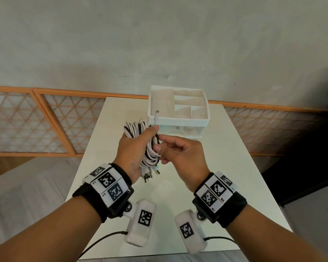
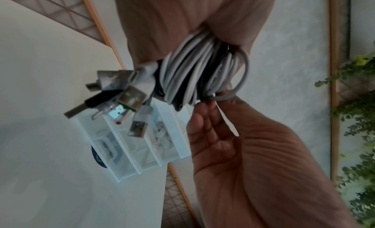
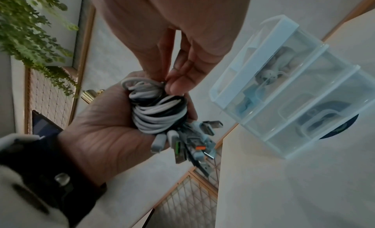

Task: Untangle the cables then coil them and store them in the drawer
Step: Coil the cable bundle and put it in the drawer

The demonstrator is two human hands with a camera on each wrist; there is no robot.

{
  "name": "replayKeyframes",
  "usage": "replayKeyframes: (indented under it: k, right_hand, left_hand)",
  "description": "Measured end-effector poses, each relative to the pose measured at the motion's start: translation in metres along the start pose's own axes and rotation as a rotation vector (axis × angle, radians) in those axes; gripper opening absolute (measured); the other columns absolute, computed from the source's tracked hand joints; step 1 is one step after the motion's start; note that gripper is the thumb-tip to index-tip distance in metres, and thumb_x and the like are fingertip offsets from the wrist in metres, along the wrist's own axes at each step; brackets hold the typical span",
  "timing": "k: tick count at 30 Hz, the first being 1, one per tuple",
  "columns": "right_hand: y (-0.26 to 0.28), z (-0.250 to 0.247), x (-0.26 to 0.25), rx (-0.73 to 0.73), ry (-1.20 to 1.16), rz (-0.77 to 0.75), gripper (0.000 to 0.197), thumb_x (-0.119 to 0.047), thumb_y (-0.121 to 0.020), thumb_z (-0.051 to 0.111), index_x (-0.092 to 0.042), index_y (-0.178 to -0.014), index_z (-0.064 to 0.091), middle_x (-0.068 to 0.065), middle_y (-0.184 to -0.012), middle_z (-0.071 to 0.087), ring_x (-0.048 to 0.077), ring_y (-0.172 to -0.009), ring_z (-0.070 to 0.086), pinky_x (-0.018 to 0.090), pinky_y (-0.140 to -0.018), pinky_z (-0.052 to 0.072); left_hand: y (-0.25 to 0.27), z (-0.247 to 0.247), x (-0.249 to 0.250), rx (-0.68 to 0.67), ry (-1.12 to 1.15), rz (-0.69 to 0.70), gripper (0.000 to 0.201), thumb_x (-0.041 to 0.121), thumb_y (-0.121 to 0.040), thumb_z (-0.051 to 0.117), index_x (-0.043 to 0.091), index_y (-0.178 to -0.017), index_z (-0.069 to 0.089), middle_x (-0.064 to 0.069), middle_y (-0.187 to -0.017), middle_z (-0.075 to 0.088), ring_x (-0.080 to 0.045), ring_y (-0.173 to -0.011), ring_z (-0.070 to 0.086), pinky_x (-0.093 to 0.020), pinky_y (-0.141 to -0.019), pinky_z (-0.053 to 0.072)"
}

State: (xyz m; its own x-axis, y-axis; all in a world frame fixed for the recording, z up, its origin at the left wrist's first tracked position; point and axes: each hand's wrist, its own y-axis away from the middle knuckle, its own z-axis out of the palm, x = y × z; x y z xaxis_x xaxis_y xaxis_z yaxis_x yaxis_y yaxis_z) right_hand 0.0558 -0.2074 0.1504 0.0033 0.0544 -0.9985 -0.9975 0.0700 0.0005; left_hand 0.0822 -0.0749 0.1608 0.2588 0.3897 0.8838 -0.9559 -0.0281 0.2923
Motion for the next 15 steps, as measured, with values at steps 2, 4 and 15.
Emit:
replayKeyframes:
  k: [2, 4, 15]
  right_hand:
    - [-0.002, 0.002, 0.001, -0.005, -0.015, -0.020, 0.021, -0.002, -0.084, 0.076, -0.011, -0.103, 0.077, 0.006, -0.082, 0.076, 0.017, -0.063, 0.065, 0.026, -0.063, 0.057]
    - [-0.006, 0.003, -0.001, -0.027, -0.003, -0.041, 0.018, -0.001, -0.086, 0.073, -0.008, -0.102, 0.078, 0.010, -0.087, 0.076, 0.017, -0.064, 0.065, 0.026, -0.062, 0.055]
    - [-0.020, 0.012, 0.000, -0.038, 0.147, -0.038, 0.013, -0.005, -0.086, 0.075, -0.006, -0.099, 0.078, 0.007, -0.073, 0.068, 0.017, -0.054, 0.061, 0.031, -0.056, 0.054]
  left_hand:
    - [-0.002, -0.002, 0.003, -0.016, 0.011, -0.026, 0.048, 0.031, -0.080, 0.079, -0.003, -0.112, 0.067, -0.022, -0.092, 0.071, -0.029, -0.072, 0.068, -0.034, -0.059, 0.055]
    - [-0.004, -0.005, 0.005, -0.020, 0.019, -0.035, 0.052, 0.033, -0.080, 0.079, -0.005, -0.114, 0.066, -0.027, -0.099, 0.071, -0.030, -0.074, 0.069, -0.037, -0.063, 0.057]
    - [-0.011, -0.011, 0.008, -0.136, -0.018, 0.034, 0.025, 0.015, -0.085, 0.075, -0.005, -0.097, 0.067, -0.020, -0.078, 0.069, -0.032, -0.068, 0.066, -0.041, -0.061, 0.056]
